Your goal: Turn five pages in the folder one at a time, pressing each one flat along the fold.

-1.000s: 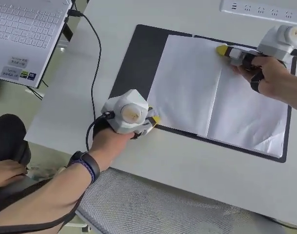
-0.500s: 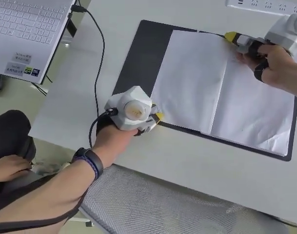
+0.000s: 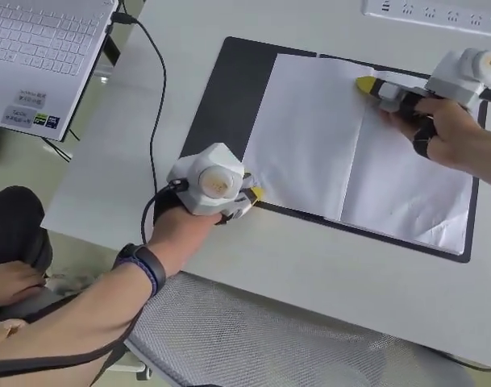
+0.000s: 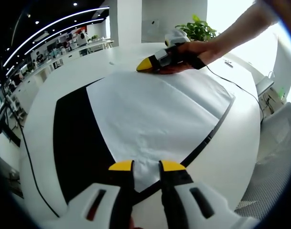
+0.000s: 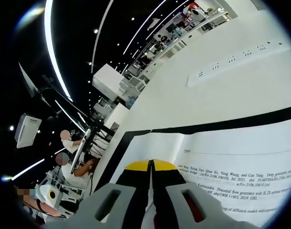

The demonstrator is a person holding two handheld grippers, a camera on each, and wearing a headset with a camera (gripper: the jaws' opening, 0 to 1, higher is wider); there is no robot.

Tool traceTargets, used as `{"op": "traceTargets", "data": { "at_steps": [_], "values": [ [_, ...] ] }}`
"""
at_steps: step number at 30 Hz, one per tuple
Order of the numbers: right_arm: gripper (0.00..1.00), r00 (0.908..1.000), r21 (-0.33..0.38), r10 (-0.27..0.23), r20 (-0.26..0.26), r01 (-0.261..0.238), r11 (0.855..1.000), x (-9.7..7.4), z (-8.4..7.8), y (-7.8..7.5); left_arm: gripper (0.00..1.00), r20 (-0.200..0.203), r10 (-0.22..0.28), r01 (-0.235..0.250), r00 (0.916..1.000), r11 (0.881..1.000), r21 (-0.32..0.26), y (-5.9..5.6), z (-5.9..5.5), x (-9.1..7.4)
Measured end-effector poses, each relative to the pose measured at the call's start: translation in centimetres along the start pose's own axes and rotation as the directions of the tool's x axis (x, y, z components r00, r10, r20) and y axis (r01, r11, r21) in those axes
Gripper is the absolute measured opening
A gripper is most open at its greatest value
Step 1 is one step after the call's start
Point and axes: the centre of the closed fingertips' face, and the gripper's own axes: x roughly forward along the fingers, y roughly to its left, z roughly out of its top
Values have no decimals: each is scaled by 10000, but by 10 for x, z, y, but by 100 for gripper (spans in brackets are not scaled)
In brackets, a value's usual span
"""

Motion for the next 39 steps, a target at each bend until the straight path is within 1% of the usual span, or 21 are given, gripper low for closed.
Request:
{"op": "traceTargets", "data": {
  "at_steps": [5,7,8,9,10,15,16,18,19,22,25,27,30,33,37,39],
  "values": [
    [0,9993,-53,335,-187,-336,9994,-12,-21,17,19,-24,0,0,10000,10000,52,-4,4,-6],
    [0,9986,4,475,-230,-475,9989,-16,-23,16,19,-30,1,-1,10000,10000,25,-4,5,-8],
    [0,9982,9,546,-232,-546,9985,-18,-27,18,19,-49,6,-5,10000,10000,48,-5,6,-8],
    [0,9980,13,582,-249,-582,9983,-19,-28,19,19,-55,7,-6,10000,10000,56,-5,5,-8],
    [0,9970,6,700,-319,-700,9975,-23,-37,26,19,-59,12,-12,10000,10000,61,-4,4,-6],
    [0,9940,-125,930,-572,-939,9955,-31,-55,43,19,-53,15,-15,10000,10000,52,1,0,1],
    [0,9941,-136,967,-500,-975,9951,-34,-58,48,19,-50,24,-23,10000,10000,49,1,0,2],
    [0,9939,-35,978,-511,-981,9952,-38,-63,52,20,-45,24,-24,10000,10000,53,2,-1,3],
    [0,9936,-72,990,-541,-995,9950,-41,-68,57,20,-43,20,-20,10000,10000,58,3,-2,4],
    [0,9898,-251,1111,-894,-1137,9932,-46,-84,69,19,-38,19,-19,10000,10000,66,4,-3,6],
    [0,9861,-375,1222,-1121,-1271,9912,-52,-98,80,20,-44,29,-28,10000,10000,80,4,-4,7],
    [0,9844,-416,1269,-1223,-1328,9903,-55,-104,85,20,-51,33,-32,10000,10000,91,4,-4,8],
    [0,9790,-486,1397,-1483,-1483,9878,-60,-119,94,20,-51,33,-32,10000,10000,92,5,-5,9],
    [0,9751,-495,1481,-1654,-1582,9862,-65,-131,103,20,-67,45,-44,10000,9999,116,5,-5,10],
    [0,9693,-557,1575,-1890,-1707,9837,-71,-145,111,20,-29,74,-73,10000,9999,71,5,-6,10],
    [0,9681,-474,1625,-1906,-1744,9835,-74,-151,114,20,-12,86,-86,10000,9999,80,5,-6,10]
  ]
}}
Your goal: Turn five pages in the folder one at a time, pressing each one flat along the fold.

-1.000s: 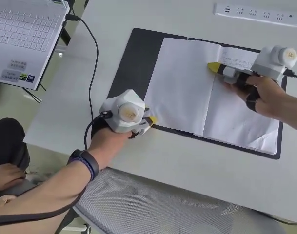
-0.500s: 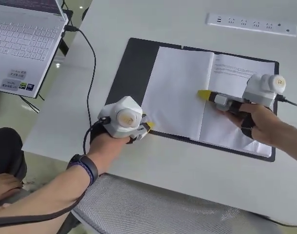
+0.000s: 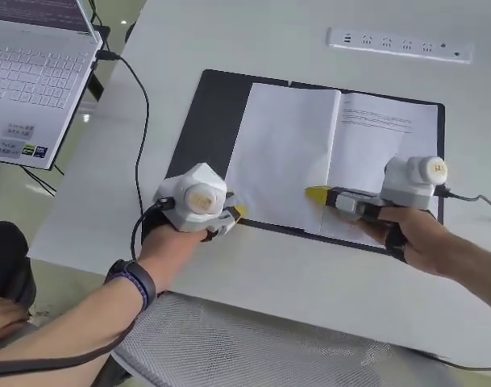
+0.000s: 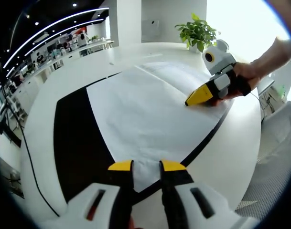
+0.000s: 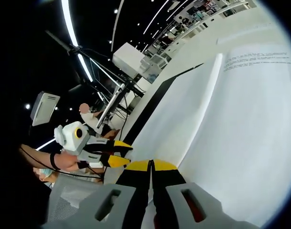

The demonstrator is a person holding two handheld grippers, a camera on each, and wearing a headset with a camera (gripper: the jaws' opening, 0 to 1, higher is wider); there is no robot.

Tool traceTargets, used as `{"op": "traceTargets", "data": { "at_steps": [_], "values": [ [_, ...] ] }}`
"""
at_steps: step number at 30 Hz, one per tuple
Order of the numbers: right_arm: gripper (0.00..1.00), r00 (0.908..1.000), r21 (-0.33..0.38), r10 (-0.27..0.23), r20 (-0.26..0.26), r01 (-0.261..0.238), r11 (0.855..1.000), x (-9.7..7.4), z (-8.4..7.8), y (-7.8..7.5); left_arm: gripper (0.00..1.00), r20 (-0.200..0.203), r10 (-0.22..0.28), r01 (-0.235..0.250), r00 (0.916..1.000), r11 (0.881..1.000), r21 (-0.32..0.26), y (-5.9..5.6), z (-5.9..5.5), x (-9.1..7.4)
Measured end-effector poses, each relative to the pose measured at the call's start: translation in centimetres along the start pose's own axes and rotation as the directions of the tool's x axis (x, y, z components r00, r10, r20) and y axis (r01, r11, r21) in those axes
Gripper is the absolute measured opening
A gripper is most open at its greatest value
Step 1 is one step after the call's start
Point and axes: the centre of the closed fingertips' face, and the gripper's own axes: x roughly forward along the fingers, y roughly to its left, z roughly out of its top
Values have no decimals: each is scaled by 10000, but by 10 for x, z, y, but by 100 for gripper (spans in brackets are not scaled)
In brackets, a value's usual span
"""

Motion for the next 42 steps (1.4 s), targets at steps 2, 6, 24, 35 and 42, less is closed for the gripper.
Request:
{"op": "traceTargets", "data": {
  "at_steps": [2,6,24,35,42],
  "values": [
    [0,10000,25,40,-9,-40,10000,-2,-4,3,20,7,-6,6,10000,10000,10,0,0,0],
    [0,9998,77,137,-106,-137,9999,-6,-14,9,20,-8,-19,19,10000,10000,34,-1,1,-1],
    [0,9997,460,164,-197,-155,9988,-14,-32,15,20,-22,31,-31,10000,10000,27,-2,2,-3],
    [0,9999,524,27,-129,-20,9986,-15,-31,18,22,-163,-27,28,9999,10000,89,-3,2,-2],
    [0,9995,108,-306,-17,307,9995,-27,-23,17,28,-416,-232,231,9989,9997,-27,-8,2,-2]
  ]
}}
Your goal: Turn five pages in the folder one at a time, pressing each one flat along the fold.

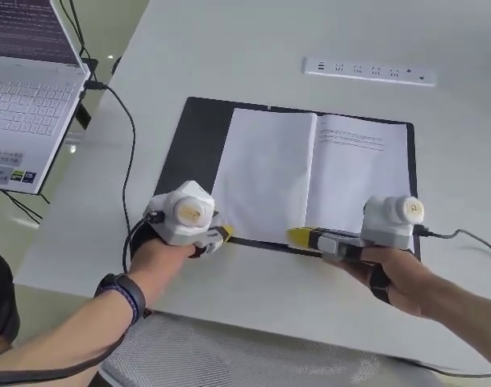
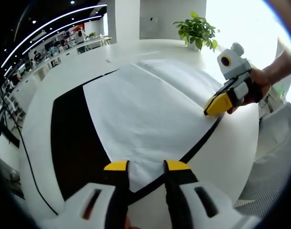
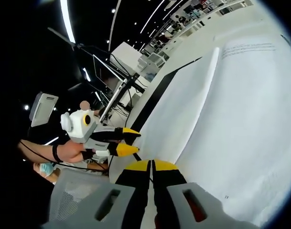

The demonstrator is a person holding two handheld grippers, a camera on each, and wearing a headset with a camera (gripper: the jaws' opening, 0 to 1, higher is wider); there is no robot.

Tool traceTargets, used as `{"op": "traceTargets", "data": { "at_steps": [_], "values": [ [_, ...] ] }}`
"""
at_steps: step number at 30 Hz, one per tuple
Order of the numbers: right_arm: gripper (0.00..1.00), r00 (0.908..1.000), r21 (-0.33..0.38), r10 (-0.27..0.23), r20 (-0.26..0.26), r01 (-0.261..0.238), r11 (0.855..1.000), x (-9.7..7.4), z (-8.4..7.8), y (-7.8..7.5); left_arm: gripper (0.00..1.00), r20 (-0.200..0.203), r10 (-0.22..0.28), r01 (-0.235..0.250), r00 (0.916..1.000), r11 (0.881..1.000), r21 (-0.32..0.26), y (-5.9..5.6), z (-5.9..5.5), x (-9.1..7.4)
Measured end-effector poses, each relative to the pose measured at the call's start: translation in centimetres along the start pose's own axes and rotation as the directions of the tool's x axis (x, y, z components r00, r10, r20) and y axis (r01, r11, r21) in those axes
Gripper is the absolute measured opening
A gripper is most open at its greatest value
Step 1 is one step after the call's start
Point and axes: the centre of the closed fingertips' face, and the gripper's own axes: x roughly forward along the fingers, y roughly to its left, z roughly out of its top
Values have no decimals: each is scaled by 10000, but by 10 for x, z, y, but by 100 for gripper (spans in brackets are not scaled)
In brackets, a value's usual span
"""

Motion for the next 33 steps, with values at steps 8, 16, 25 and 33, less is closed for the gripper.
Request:
{"op": "traceTargets", "data": {
  "at_steps": [8,16,25,33],
  "values": [
    [10,9932,-1169,-1071,464,1119,9868,-49,24,-18,31,210,-85,90,9997,9996,-249,-9,10,-6],
    [19,9680,-2054,-2227,1157,2427,9481,-112,43,-35,32,661,-27,44,9978,9997,-260,-16,27,-12],
    [36,9367,-2901,-3199,1426,3485,8913,-159,45,-37,38,1219,-228,275,9923,9989,-372,-29,43,-22],
    [45,9175,-3482,-3666,1546,3978,8488,-189,42,-30,48,1701,-321,344,9849,9994,-103,-31,58,-52]
  ]
}}
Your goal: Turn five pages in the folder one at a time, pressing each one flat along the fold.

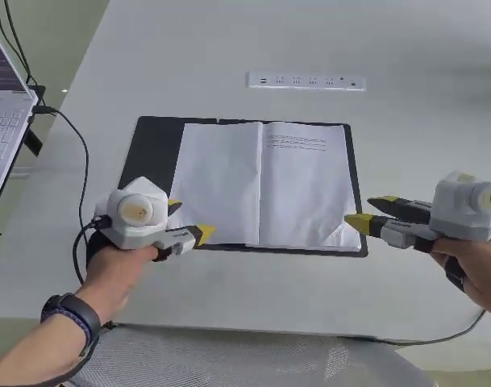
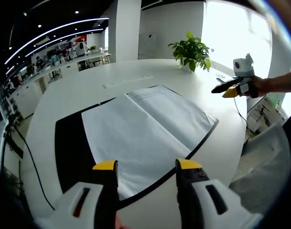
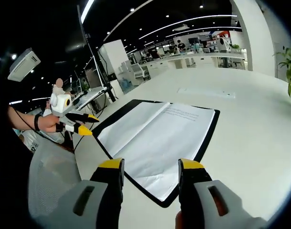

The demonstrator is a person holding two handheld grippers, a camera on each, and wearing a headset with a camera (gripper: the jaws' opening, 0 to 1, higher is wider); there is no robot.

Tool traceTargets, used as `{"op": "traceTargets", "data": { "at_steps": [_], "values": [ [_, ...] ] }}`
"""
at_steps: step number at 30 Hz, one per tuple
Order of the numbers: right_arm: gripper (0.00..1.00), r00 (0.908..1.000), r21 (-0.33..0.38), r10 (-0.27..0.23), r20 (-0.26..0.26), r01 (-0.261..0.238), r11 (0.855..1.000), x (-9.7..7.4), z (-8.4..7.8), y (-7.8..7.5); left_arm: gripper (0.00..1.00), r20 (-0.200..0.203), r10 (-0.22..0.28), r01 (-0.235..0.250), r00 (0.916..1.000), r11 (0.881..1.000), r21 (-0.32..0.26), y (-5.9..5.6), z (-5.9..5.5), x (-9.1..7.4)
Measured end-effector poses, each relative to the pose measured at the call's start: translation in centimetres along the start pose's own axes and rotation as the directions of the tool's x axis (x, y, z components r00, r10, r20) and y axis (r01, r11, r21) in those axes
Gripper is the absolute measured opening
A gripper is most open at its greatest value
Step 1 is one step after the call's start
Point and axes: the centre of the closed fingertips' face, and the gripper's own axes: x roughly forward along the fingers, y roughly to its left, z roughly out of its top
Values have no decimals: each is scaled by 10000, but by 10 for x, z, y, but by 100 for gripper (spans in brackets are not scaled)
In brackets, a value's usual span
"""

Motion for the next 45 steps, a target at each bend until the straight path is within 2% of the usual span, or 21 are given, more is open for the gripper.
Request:
{"op": "traceTargets", "data": {
  "at_steps": [10,16,20,33,45],
  "values": [
    [52,9979,-459,-600,263,611,9971,-36,6,1,57,397,125,-129,9991,9999,108,5,12,-38],
    [56,9956,-559,-891,295,907,9943,-49,4,1,62,562,268,-274,9981,9996,98,9,16,-55],
    [58,9941,-535,-1004,415,1026,9933,-55,5,7,65,708,361,-357,9968,9993,-68,11,19,-63],
    [64,9933,-690,-1127,263,1143,9910,-57,-1,18,71,941,420,-386,9947,9985,-376,10,19,-78],
    [65,9944,-617,-1046,161,1054,9925,-54,-8,24,72,886,550,-520,9945,9980,-367,6,19,-86]
  ]
}}
